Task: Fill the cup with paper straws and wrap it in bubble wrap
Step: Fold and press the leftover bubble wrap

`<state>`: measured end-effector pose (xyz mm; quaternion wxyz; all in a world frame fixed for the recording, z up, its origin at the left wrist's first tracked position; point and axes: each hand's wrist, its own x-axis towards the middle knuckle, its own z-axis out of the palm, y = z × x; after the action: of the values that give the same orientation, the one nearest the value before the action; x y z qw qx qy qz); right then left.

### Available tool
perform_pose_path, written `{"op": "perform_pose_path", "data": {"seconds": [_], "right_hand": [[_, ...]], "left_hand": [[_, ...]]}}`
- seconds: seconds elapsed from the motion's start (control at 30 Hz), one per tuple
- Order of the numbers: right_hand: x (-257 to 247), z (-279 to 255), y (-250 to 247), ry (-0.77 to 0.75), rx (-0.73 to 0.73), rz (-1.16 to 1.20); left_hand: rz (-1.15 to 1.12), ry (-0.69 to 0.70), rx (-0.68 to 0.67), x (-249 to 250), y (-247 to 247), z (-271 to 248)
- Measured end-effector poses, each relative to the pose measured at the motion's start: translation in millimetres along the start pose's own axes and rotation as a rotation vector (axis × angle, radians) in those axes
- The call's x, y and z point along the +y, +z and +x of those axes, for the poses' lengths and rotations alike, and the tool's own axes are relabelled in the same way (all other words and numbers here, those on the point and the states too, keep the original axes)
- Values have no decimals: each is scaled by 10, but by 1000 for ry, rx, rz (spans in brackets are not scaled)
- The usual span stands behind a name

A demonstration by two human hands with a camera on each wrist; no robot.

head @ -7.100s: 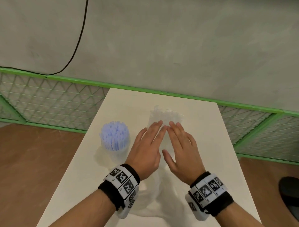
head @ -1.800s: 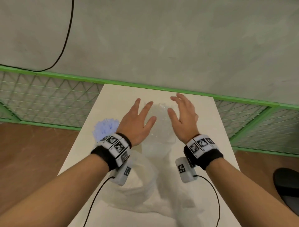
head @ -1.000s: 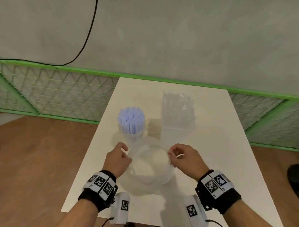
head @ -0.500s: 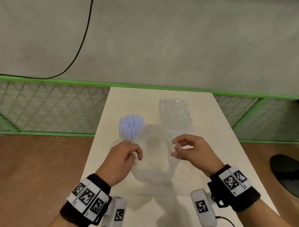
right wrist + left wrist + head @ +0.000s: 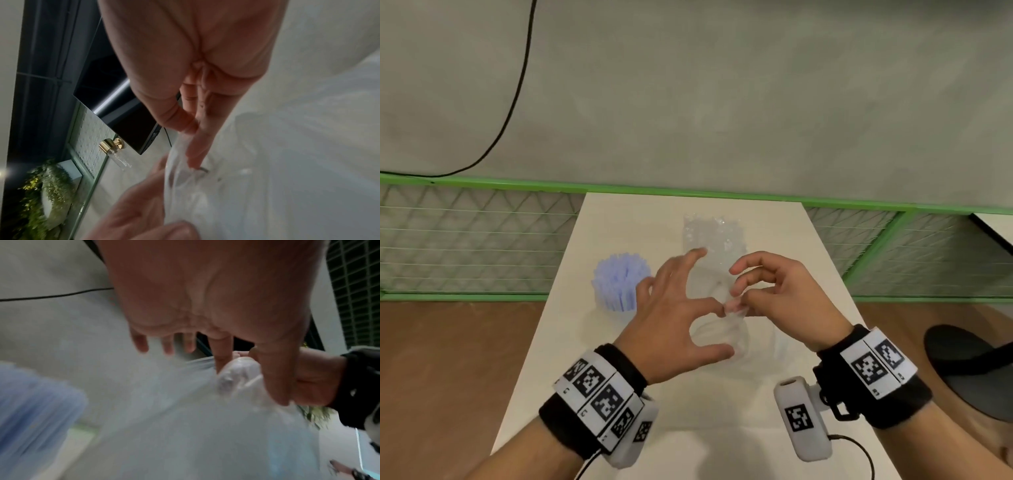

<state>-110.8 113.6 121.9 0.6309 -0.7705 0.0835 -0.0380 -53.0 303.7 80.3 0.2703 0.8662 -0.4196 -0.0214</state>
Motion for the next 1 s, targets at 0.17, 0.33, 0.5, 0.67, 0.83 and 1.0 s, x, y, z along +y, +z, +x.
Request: {"op": "perform_pose_path", "data": {"seconds": [0.17, 0.33, 0.5, 0.67, 0.83, 1.0], "right_hand": [[4, 29, -247, -67, -1, -24], [454, 70, -883, -148, 242, -504], [727, 151, -994, 151, 149, 73], [623, 427, -976, 141, 144, 368], [504, 631, -1100, 63, 149, 173], [428, 737, -1450, -22, 523, 144]], "left_hand": [[-29, 125, -13, 56, 80, 202], [-400, -21, 230, -24, -22, 239], [-650, -169, 246, -35, -112, 259], [-629, -170, 229, -103, -166, 329], [-796, -334, 264, -170, -213, 346], [-918, -442, 454, -354, -333, 248]]}}
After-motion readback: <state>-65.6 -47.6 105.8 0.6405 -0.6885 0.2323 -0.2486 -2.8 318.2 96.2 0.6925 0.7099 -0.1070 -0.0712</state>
